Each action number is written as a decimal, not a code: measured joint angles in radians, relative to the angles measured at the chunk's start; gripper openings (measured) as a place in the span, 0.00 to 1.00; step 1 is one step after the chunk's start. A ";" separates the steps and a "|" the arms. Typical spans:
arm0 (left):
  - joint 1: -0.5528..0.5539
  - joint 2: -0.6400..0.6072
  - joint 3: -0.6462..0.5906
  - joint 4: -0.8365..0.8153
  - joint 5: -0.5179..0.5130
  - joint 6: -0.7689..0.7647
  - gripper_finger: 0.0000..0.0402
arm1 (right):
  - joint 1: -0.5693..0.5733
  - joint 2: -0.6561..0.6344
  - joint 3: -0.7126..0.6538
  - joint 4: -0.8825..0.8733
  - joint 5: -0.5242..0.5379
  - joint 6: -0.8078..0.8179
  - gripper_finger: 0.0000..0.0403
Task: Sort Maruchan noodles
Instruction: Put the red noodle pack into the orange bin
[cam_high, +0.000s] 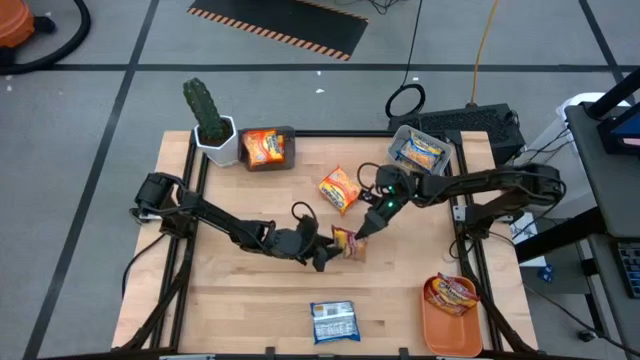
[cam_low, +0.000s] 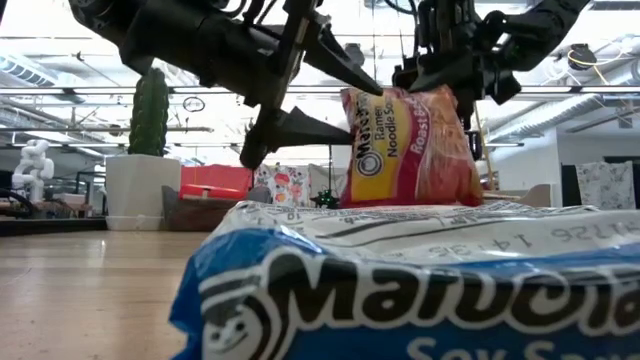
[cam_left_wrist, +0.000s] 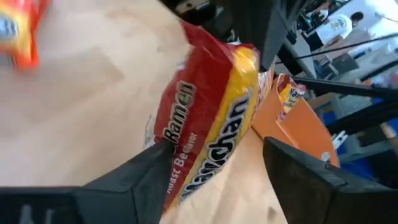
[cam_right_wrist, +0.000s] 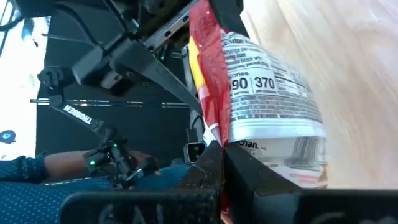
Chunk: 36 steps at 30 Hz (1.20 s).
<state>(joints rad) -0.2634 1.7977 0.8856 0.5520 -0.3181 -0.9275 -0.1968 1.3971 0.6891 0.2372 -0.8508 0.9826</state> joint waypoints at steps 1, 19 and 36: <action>0.002 0.000 0.000 0.005 -0.011 0.035 0.64 | -0.004 -0.014 0.000 -0.006 0.002 0.005 0.00; 0.074 -0.001 0.000 0.247 0.026 0.329 0.65 | -0.032 -0.193 0.000 0.010 -0.009 0.092 0.00; 0.139 0.000 0.063 0.285 0.301 0.391 0.65 | -0.038 -0.206 0.000 0.167 0.014 0.129 0.00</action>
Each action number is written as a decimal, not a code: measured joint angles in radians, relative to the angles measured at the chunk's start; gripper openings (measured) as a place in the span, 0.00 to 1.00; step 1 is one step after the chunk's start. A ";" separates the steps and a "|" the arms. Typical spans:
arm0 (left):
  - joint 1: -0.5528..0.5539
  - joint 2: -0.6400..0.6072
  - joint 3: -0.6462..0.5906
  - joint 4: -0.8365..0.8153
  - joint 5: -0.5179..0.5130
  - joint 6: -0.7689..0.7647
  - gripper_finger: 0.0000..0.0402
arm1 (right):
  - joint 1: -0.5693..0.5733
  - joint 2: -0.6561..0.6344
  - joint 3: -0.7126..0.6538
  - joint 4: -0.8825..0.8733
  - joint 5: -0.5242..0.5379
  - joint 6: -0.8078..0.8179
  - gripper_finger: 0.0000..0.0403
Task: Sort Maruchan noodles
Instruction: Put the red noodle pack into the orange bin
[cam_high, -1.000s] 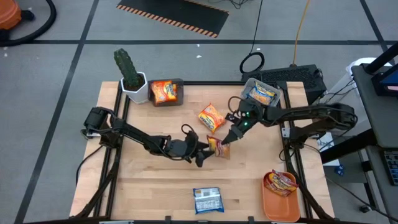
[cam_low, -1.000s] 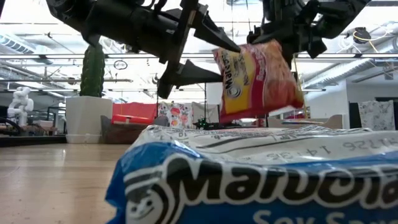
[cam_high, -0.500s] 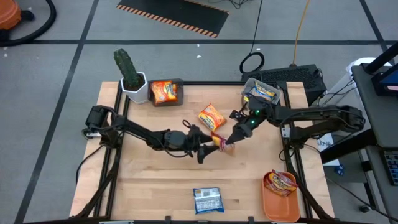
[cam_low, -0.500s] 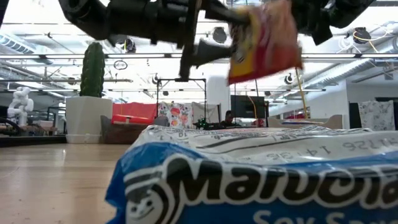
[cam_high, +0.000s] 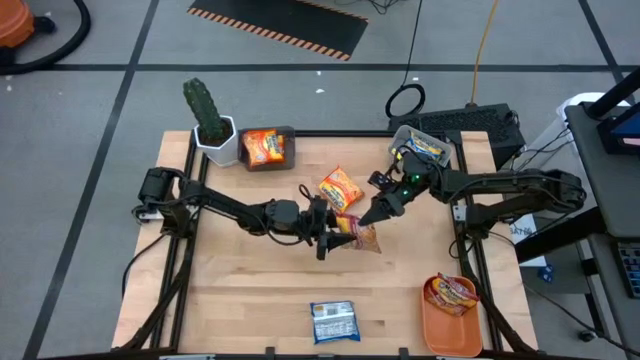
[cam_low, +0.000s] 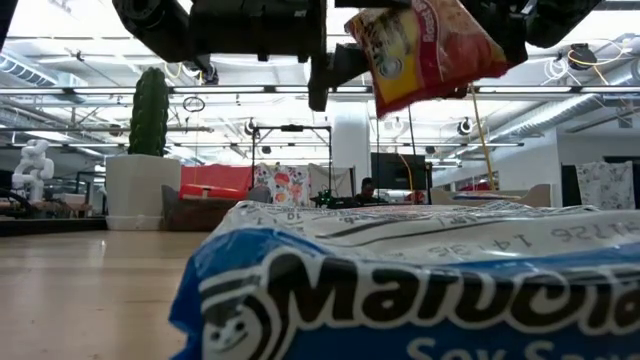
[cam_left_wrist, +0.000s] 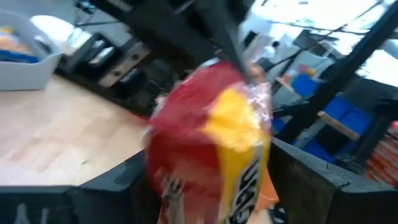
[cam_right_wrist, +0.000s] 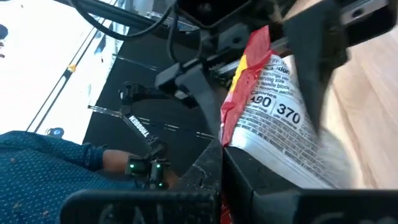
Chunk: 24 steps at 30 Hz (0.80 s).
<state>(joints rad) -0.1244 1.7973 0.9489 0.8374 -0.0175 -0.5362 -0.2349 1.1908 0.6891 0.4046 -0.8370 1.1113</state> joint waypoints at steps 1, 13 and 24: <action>0.002 0.000 0.000 0.004 0.018 0.000 0.64 | -0.001 0.000 0.000 -0.002 0.000 0.000 0.00; 0.009 -0.001 0.000 -0.048 0.052 0.036 0.38 | -0.045 0.001 0.000 -0.008 0.009 0.013 0.03; 0.008 -0.001 -0.001 -0.073 0.052 -0.073 0.33 | -0.067 -0.005 0.000 -0.005 0.108 -0.011 0.43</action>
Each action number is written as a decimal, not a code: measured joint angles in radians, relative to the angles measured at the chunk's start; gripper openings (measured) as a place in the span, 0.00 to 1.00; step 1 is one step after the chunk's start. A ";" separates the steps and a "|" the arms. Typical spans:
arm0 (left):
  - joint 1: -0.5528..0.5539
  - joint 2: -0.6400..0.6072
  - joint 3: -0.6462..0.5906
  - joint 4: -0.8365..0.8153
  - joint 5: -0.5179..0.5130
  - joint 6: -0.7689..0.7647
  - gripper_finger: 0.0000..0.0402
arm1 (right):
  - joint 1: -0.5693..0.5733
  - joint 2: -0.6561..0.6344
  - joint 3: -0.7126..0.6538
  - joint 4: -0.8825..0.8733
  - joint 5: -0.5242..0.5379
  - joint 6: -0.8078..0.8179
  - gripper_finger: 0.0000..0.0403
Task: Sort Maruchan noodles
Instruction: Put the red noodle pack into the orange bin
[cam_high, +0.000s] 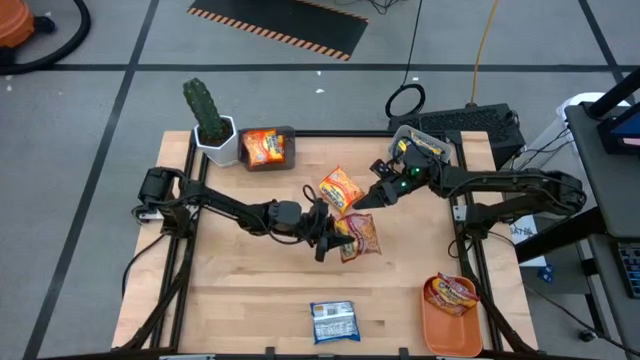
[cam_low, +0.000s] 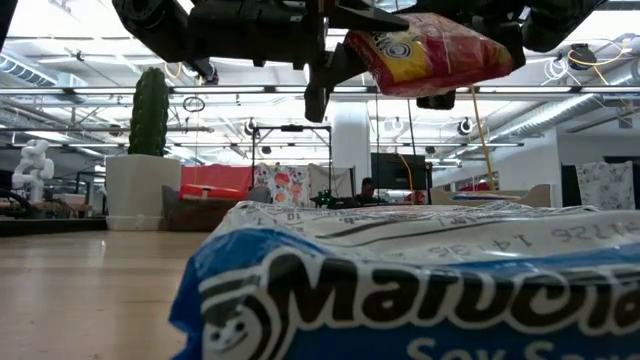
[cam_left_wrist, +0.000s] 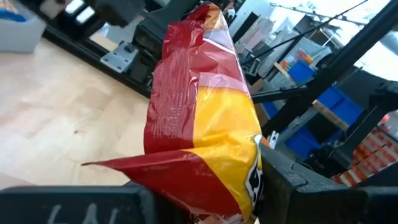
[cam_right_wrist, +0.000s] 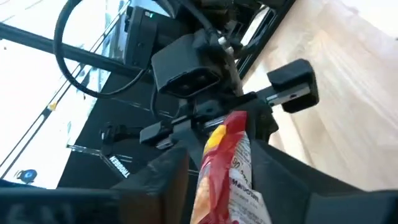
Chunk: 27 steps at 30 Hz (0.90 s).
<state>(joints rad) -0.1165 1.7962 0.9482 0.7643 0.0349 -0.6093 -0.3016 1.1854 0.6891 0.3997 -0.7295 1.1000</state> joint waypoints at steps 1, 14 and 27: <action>0.000 0.000 0.000 0.000 0.000 -0.015 0.33 | 0.000 -0.007 0.000 -0.001 0.000 0.000 0.46; 0.031 0.000 0.000 0.214 -0.068 -0.196 0.33 | 0.000 -0.344 0.000 -0.363 0.227 -0.095 0.61; 0.072 0.000 0.000 0.233 -0.098 -0.230 0.33 | 0.038 -0.398 0.000 -0.461 0.339 -0.079 0.66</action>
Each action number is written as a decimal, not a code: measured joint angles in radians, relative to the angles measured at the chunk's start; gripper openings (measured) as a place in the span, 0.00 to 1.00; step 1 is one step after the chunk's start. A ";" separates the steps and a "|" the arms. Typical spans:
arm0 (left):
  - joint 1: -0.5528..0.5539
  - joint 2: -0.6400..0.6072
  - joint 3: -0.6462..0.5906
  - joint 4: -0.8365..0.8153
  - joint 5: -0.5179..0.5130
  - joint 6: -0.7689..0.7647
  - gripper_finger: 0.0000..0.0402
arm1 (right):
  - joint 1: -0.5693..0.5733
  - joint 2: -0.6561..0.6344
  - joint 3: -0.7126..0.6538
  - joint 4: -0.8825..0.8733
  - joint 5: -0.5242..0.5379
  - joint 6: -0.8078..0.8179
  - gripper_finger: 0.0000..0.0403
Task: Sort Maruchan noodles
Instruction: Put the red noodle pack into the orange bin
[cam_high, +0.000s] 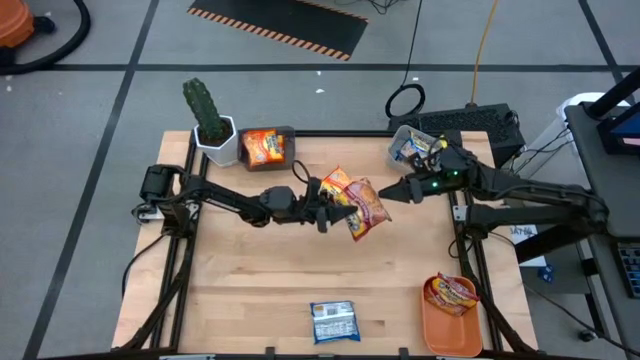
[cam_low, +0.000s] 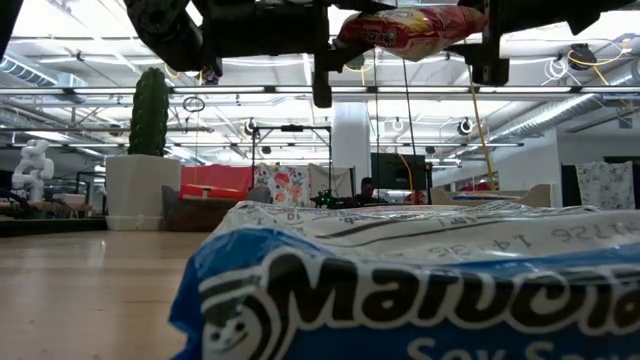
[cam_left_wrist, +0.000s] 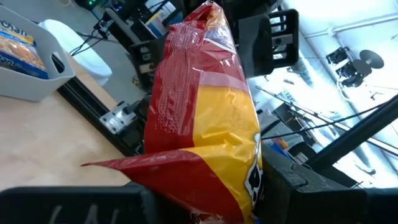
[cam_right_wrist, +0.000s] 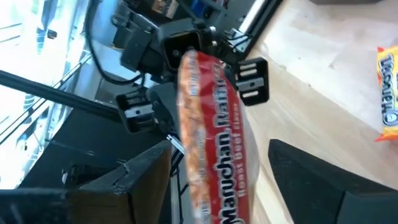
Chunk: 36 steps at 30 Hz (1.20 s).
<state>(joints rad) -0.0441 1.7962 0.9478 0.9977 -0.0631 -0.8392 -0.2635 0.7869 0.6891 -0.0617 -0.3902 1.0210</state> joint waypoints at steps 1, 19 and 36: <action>0.000 0.000 0.000 0.000 0.000 0.002 0.33 | 0.006 0.011 0.000 0.001 -0.001 0.004 0.67; -0.001 0.001 0.000 -0.034 0.001 0.006 0.33 | 0.065 0.199 0.000 0.172 -0.007 -0.009 0.61; -0.001 0.002 0.000 -0.060 0.021 0.018 0.35 | 0.060 0.220 0.001 0.174 -0.059 -0.041 0.30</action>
<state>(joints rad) -0.0452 1.7981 0.9474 0.9375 -0.0422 -0.8208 -0.2035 1.0073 0.6899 0.1126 -0.4496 0.9798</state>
